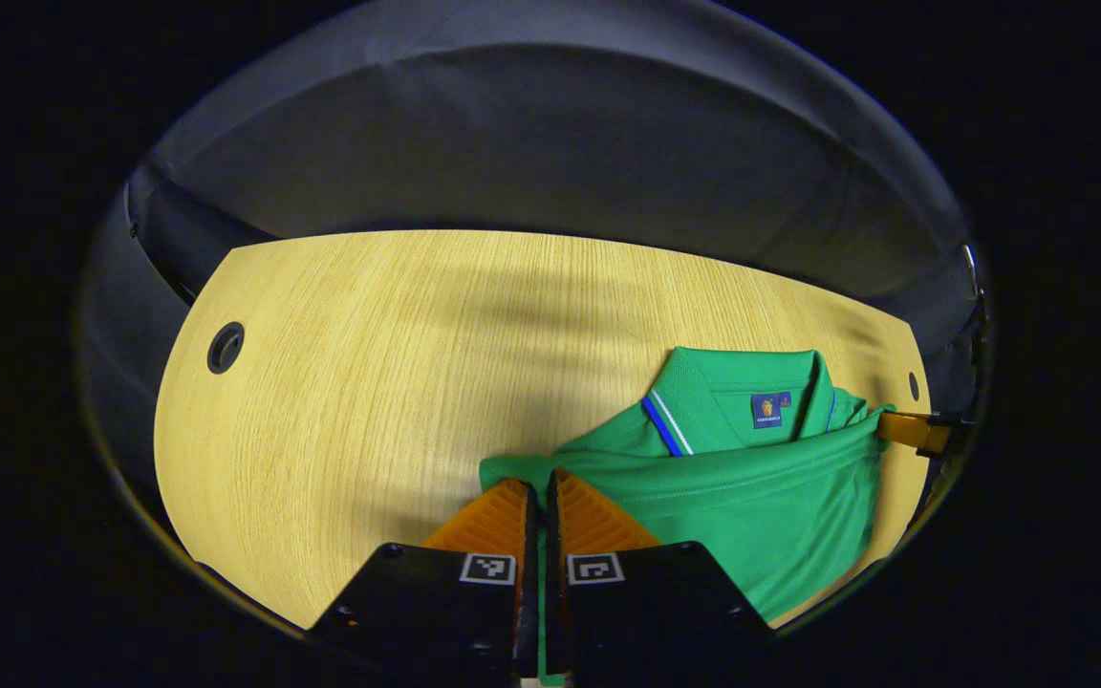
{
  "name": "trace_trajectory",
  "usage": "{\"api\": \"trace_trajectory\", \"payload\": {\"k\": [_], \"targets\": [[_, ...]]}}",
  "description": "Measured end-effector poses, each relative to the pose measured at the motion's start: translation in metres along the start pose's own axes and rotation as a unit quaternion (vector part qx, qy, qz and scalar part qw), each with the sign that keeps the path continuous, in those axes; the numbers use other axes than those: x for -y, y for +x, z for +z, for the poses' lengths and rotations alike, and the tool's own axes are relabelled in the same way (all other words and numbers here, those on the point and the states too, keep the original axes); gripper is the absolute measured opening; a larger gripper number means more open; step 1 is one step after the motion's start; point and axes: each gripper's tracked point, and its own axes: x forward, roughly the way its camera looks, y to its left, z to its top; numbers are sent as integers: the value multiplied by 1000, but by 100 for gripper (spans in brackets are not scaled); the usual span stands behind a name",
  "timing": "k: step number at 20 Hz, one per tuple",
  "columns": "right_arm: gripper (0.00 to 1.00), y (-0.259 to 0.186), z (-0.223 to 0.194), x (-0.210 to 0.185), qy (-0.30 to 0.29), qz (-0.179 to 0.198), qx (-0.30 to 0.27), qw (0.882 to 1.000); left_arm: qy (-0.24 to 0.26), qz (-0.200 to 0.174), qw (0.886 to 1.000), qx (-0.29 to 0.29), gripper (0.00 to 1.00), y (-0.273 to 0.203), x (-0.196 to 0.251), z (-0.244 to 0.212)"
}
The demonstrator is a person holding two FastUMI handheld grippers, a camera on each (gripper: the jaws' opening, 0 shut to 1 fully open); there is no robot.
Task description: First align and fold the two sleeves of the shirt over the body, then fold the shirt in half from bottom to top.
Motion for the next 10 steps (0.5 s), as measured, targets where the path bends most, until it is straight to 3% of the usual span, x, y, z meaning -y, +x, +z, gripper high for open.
{"api": "trace_trajectory", "payload": {"k": [4, 6, 9, 10], "targets": [[7, -16, 9, 2, -18, -14, 28, 999, -8, 14, 1000, 7, 19, -12, -6, 0], [17, -29, 16, 0, -25, -13, 48, 998, -12, 11, 1000, 21, 33, -30, -2, 8], [56, -62, 29, 4, -29, -21, 82, 996, -2, 5, 999, 53, 81, -72, 9, 24], [71, -74, 32, 4, -22, -22, 92, 995, 9, 9, 998, 65, 87, -95, 11, 29]]}}
